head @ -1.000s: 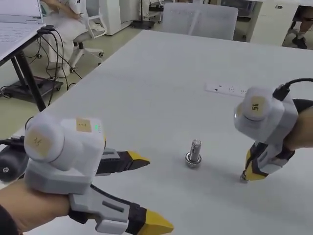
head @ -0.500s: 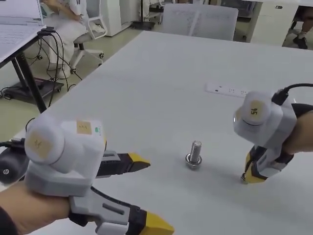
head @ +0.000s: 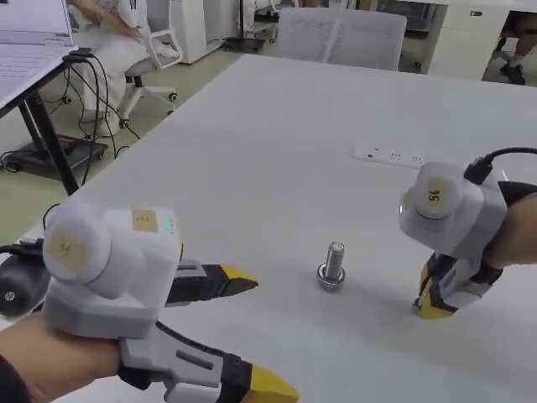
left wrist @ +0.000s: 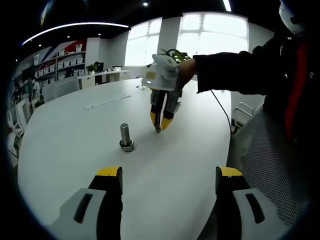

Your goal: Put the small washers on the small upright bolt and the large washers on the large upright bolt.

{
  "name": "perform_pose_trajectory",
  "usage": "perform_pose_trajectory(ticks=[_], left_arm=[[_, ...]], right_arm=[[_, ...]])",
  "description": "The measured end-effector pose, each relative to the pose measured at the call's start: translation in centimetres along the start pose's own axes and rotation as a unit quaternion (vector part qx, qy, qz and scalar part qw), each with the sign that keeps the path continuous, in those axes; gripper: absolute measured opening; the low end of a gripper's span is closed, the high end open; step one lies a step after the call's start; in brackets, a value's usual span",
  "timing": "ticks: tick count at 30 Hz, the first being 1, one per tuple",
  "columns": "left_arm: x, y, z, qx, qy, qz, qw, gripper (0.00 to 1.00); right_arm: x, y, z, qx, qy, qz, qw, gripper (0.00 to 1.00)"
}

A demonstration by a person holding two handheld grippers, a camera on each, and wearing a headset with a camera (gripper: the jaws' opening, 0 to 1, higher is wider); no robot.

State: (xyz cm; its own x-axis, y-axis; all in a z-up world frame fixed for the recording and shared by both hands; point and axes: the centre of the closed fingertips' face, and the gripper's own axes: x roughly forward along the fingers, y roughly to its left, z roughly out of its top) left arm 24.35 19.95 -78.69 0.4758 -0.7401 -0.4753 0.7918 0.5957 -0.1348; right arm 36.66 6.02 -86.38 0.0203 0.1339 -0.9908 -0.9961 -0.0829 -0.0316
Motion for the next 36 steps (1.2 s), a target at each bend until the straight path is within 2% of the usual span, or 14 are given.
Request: perform_pose_trajectory(ticks=[13,20,28,30,36], left_arm=[[0.0,0.1,-0.1,0.0,0.001,-0.001,1.0,0.76],[0.0,0.1,-0.1,0.001,0.001,-0.002,1.0,0.76],[0.0,0.1,-0.1,0.002,0.001,-0.003,1.0,0.76],[0.0,0.0,-0.1,0.002,0.001,-0.003,1.0,0.76],[0.1,0.0,0.0,0.003,0.0,-0.004,1.0,0.76]], right_arm=[[0.1,-0.1,0.0,0.012,-0.006,0.002,0.9999,0.21],[0.0,0.3,0.0,0.026,-0.019,0.006,0.9995,0.32],[0.1,1.0,0.1,0.047,-0.042,0.012,0.9979,0.57],[0.1,1.2,0.1,0.049,-0.044,0.014,0.9977,0.6],[-0.2,1.4,0.7,0.071,-0.082,0.013,0.994,0.82]])
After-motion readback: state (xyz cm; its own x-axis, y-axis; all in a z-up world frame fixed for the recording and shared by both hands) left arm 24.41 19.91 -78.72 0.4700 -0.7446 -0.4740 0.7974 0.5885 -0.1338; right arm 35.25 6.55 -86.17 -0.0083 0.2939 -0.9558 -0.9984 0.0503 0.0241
